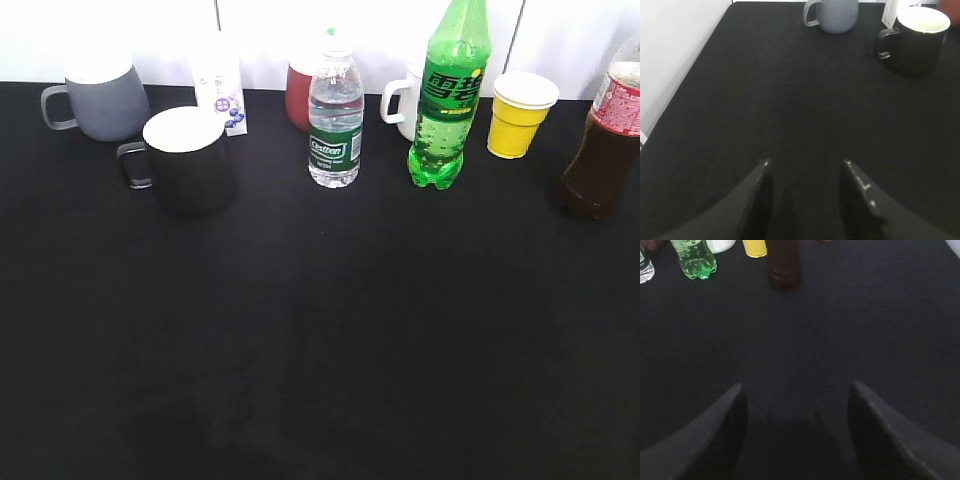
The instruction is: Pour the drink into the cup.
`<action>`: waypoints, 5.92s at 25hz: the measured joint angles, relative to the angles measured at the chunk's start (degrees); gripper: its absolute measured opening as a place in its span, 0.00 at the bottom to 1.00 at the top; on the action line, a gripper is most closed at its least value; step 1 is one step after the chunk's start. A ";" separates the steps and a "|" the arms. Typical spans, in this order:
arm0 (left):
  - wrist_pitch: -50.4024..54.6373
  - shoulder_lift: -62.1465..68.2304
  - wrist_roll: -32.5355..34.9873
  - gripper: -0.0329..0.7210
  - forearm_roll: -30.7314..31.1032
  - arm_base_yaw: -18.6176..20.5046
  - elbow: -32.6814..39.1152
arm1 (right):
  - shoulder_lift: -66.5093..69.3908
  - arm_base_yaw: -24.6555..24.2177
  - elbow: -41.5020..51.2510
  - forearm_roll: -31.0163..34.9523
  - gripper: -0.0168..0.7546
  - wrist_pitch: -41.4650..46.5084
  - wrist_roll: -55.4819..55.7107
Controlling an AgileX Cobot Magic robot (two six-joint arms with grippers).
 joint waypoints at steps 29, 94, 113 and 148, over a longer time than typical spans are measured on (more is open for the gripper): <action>-9.68 0.00 0.00 0.35 -0.80 0.00 -4.08 | 0.00 0.00 0.00 1.01 0.64 0.00 0.00; -132.15 122.15 -6.64 0.11 16.15 -11.05 -12.58 | 0.00 0.00 -0.25 6.43 0.64 -1.59 -0.03; -126.37 104.64 -8.73 0.09 22.58 -11.06 -10.18 | 59.53 0.00 -5.06 3.88 0.26 -73.94 -2.18; -123.31 90.14 -9.66 0.09 23.96 -11.06 -10.14 | 101.70 0.00 14.70 -16.45 0.63 -128.87 13.04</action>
